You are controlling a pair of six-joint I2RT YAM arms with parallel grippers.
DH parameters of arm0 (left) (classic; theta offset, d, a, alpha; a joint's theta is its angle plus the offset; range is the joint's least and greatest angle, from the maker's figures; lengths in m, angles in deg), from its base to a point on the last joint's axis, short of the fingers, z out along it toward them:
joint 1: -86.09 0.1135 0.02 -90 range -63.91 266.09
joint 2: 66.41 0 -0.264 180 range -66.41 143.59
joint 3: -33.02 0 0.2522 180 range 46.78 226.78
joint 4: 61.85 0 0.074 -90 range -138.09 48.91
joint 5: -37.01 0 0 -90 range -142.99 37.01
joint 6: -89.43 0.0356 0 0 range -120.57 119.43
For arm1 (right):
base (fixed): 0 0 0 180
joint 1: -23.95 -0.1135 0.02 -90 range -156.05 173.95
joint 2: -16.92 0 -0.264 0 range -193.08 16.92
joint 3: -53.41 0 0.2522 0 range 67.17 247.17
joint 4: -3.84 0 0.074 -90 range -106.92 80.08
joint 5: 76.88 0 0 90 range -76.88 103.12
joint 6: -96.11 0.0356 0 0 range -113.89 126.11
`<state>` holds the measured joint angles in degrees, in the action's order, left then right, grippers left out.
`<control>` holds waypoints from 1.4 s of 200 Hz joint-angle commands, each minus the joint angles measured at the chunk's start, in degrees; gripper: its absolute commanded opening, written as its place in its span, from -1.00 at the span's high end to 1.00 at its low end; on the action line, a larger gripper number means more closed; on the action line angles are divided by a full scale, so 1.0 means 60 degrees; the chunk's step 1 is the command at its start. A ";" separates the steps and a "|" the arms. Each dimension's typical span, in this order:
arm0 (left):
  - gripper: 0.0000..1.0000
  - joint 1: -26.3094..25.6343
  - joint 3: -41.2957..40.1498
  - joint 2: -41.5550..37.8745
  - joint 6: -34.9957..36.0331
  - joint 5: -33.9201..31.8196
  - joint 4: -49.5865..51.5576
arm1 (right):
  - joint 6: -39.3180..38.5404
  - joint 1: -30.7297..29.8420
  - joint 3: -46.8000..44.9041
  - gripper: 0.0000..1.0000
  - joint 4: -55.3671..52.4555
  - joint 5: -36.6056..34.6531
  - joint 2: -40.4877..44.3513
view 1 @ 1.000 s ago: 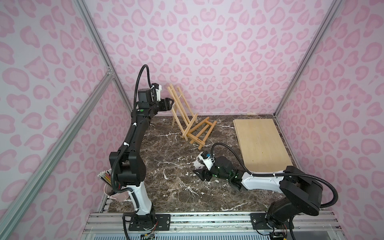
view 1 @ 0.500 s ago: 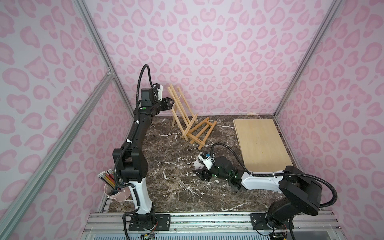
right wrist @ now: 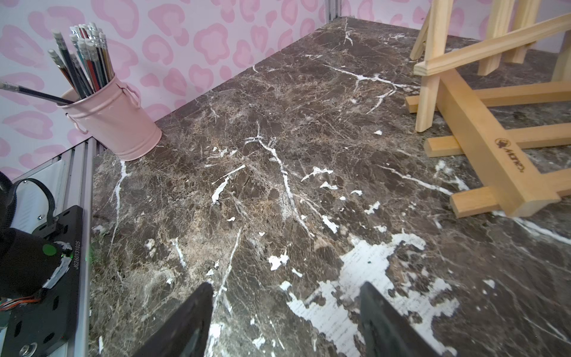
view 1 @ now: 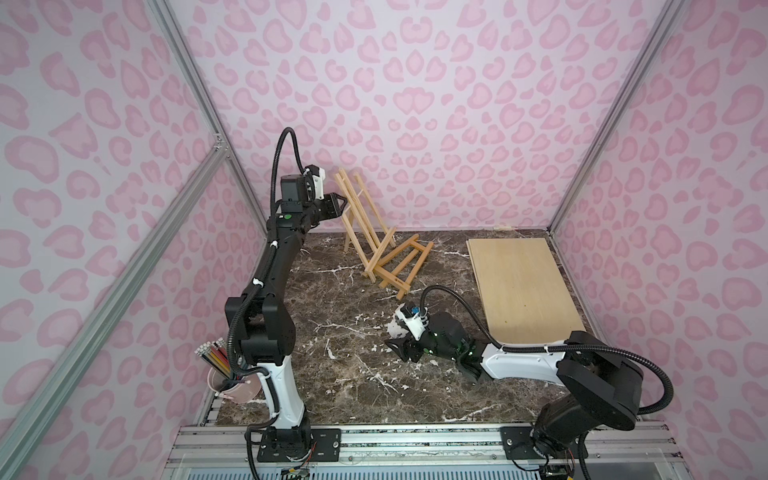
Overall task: Disassemble the easel
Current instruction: Pick up the easel at the center of the board.
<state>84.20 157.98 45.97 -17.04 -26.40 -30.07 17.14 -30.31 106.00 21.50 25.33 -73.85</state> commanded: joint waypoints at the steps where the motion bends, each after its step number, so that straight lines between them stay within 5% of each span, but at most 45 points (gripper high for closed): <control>1: 0.28 0.0005 -0.0032 -0.0053 -0.0033 0.0124 -0.0410 | -0.0007 0.0005 0.0070 -0.50 0.0083 0.0046 -0.0107; 163: 0.95 -0.0007 -0.0353 -0.1288 0.0596 0.0007 -0.0280 | -0.0007 -0.0002 0.0158 -0.49 0.0029 0.0099 -0.0195; 233: 0.94 -0.0007 -0.2485 -0.4098 0.1069 -0.0835 -0.0536 | -0.0066 0.0070 0.0051 -0.48 0.0031 -0.0082 0.0004; 280: 0.94 0.0000 -0.3657 -0.5993 0.0433 0.0212 -0.0944 | -0.0065 0.0215 -0.0247 -0.48 0.0204 -0.0159 0.0507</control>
<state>84.22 137.24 13.56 -12.34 -29.53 -29.96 17.11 -29.40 105.72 20.63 25.09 -72.45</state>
